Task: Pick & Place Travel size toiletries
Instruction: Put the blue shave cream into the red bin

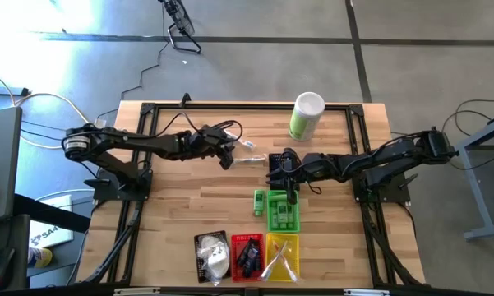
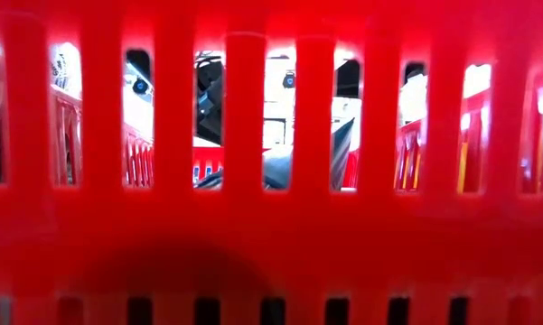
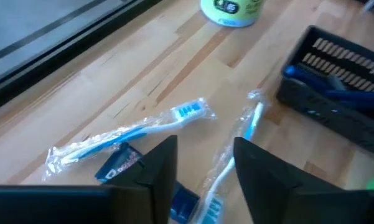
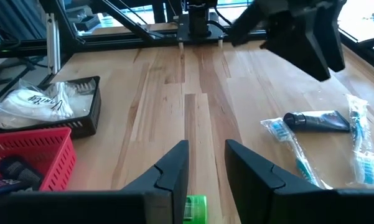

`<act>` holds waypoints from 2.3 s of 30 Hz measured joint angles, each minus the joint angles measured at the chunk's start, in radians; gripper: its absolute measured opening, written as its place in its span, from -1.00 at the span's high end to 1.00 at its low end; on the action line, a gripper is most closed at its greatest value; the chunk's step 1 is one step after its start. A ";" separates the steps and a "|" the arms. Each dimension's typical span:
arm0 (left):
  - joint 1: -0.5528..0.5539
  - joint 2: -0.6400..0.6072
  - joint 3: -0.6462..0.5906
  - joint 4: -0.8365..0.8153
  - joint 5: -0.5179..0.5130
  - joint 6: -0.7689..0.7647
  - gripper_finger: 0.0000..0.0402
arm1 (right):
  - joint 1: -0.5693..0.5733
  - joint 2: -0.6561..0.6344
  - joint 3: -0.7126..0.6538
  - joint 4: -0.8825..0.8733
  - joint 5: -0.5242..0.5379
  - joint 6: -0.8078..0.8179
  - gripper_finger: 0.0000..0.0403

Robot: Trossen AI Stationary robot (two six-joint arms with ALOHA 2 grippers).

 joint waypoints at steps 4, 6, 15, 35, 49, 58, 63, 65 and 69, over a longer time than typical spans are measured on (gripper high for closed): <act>0.021 0.026 0.000 0.004 0.000 -0.028 -0.01 | 0.000 0.000 0.000 0.000 -0.003 0.000 0.52; 0.027 0.036 0.000 0.010 0.002 -0.041 -0.11 | 0.000 0.000 0.000 0.000 -0.004 0.000 0.52; 0.026 0.039 0.000 0.012 0.005 -0.065 -0.30 | 0.000 0.000 0.000 0.000 -0.001 0.000 0.52; 0.025 0.140 -0.001 -0.041 -0.067 -0.397 -0.31 | 0.000 0.000 0.000 0.002 0.000 0.000 0.52; 0.025 0.302 0.000 0.037 -0.066 -0.443 -0.31 | 0.000 0.000 0.000 0.002 0.000 0.000 0.52; 0.024 0.326 0.003 0.009 -0.090 -0.418 -0.31 | 0.000 0.000 0.000 0.001 0.000 0.000 0.52; 0.024 0.327 0.004 -0.017 -0.091 -0.312 -0.31 | 0.000 0.000 0.000 0.001 0.000 0.000 0.52; 0.024 0.328 0.003 -0.031 -0.093 -0.274 -0.31 | 0.000 0.000 0.000 0.001 0.000 0.000 0.52; 0.024 0.328 0.003 -0.054 -0.099 -0.256 -0.31 | 0.000 0.000 0.000 0.001 0.000 0.000 0.52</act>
